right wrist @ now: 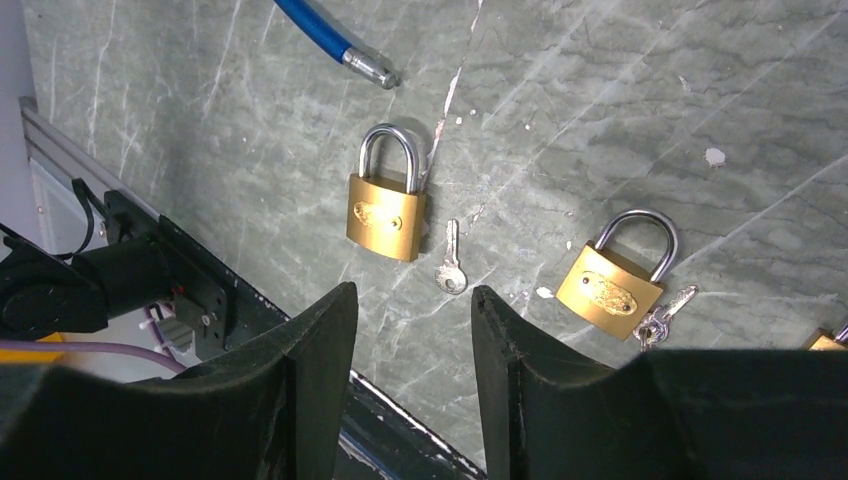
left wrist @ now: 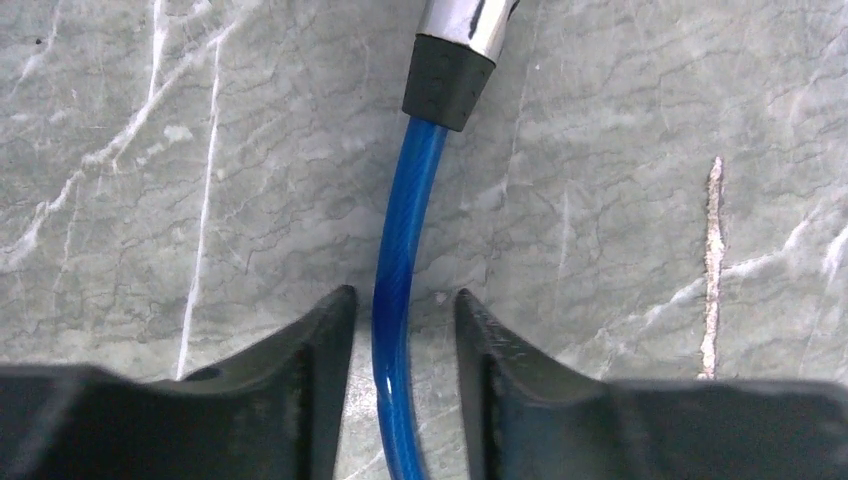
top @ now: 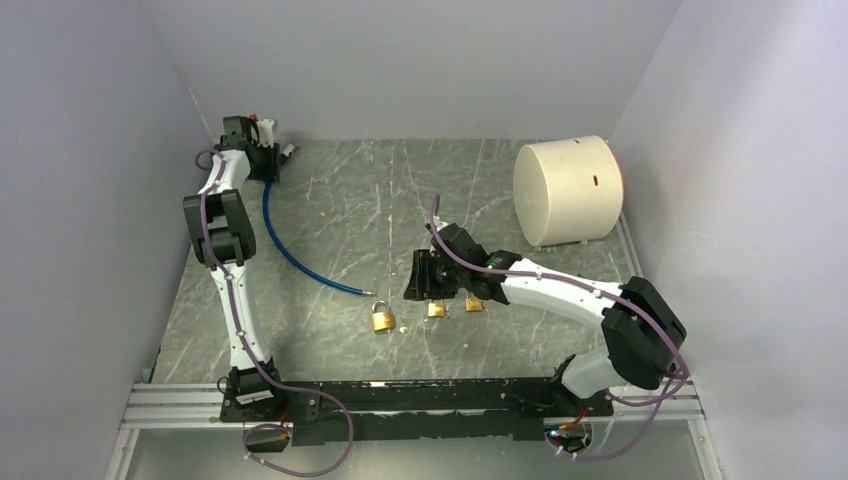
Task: Lock with the key
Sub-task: Move the lock to the center of the board.
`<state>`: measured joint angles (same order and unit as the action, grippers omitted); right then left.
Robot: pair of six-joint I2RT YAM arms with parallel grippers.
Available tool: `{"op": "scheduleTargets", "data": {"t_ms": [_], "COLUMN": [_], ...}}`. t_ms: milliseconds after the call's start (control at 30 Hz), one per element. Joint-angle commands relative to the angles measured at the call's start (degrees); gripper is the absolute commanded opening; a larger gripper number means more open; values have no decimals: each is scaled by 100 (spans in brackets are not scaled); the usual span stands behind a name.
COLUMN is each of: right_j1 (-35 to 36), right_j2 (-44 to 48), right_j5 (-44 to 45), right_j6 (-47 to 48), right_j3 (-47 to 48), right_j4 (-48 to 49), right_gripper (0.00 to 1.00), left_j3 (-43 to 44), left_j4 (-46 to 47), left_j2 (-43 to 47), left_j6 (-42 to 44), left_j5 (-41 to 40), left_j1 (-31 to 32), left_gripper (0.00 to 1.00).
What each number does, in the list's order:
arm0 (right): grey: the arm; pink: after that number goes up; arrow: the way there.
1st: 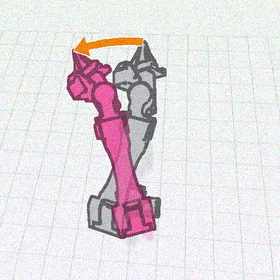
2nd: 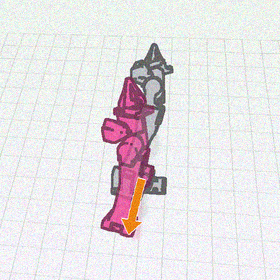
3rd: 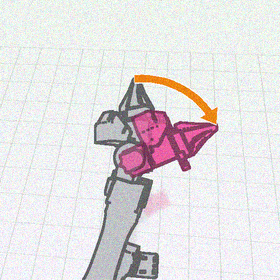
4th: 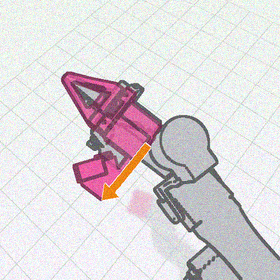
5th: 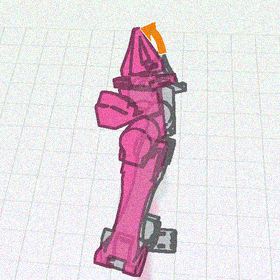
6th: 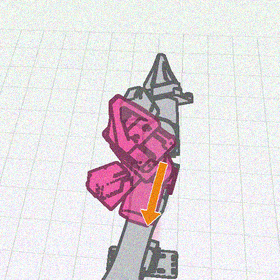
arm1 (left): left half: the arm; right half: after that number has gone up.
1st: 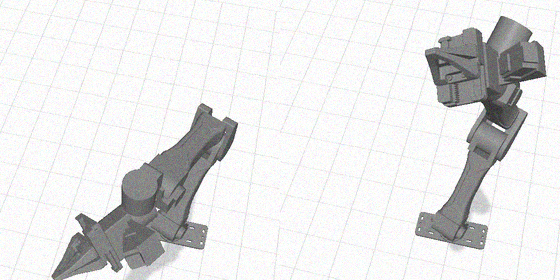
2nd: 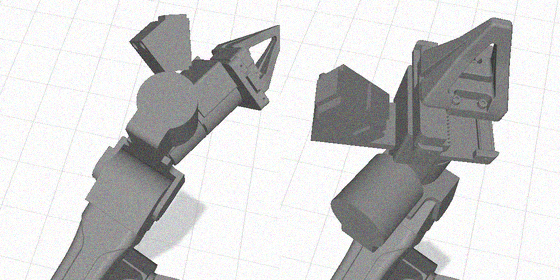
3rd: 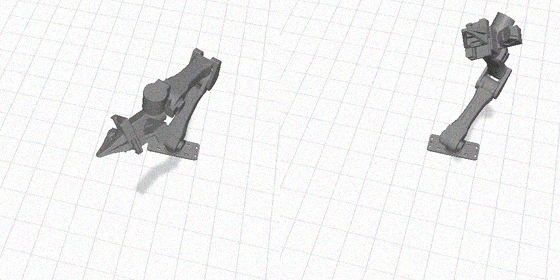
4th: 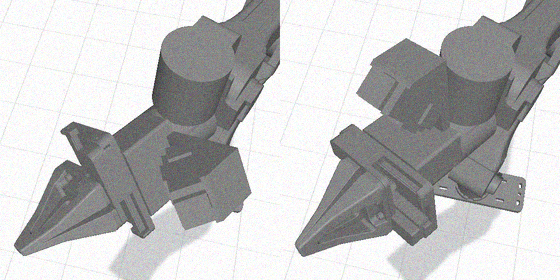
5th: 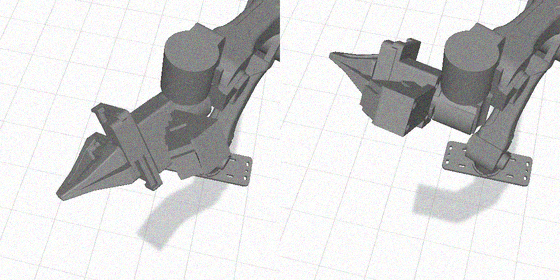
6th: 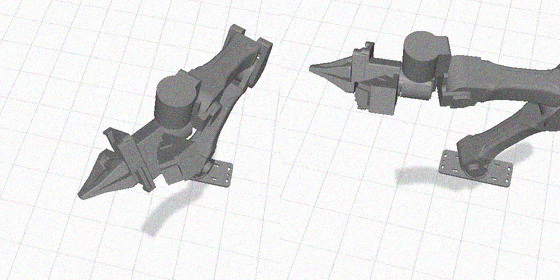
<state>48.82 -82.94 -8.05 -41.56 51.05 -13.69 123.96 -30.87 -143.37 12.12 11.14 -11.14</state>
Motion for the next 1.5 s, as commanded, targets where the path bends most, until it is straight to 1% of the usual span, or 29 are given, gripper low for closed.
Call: {"op": "scheduleTargets", "data": {"t_ms": [0,100,267,400,500,667,767,867,967,1133,1300,1367,1467], "right_j1": [-21,-21,-21,-21,-23,-14,-13,-13,-13,-5,-1,-4,-4], "right_j2": [44,58,65,103,147,179,125,67,-24,-188,-330,-358,-347], "right_j5": [-59,-96,-199,-265,-291,-361,-404,-343,-216,-187,-53,22,135], "right_j6": [64,43,-1,-77,-155,-305,-388,-521,-582,-636,-695,-703,-722], "right_j3": [201,186,178,128,78,42,46,73,168,283,341,354,346], "right_j4": [89,121,134,185,229,348,393,358,186,83,-48,-86,-141], "right_gripper": [48,48,48,48,48,48,49,50,51,51,51,51,52], "left_j3": [-113,-57,-206,-322,-323,-732,-1063,-1652,-2323,-3455,-4480,-4814,-5064], "left_j4": [-259,-388,-288,-349,-649,-1017,-1253,-1336,-1241,-892,-348,-131,-96], "left_j2": [-187,-228,-38,146,224,453,630,871,1174,1717,2207,2369,2525], "left_j6": [-98,-240,-567,-1040,-1574,-2268,-2636,-3090,-3489,-4213,-5057,-5208,-5214], "left_j5": [85,-228,-891,-1104,-1105,-900,-567,-123,127,286,378,495,437], "left_j1": [-25,-28,-66,-208,-365,-541,-553,-545,-478,-321,-267,-206,-37], "left_gripper": [40,30,3,3,3,3,3,3,3,3,2,3,2]}}
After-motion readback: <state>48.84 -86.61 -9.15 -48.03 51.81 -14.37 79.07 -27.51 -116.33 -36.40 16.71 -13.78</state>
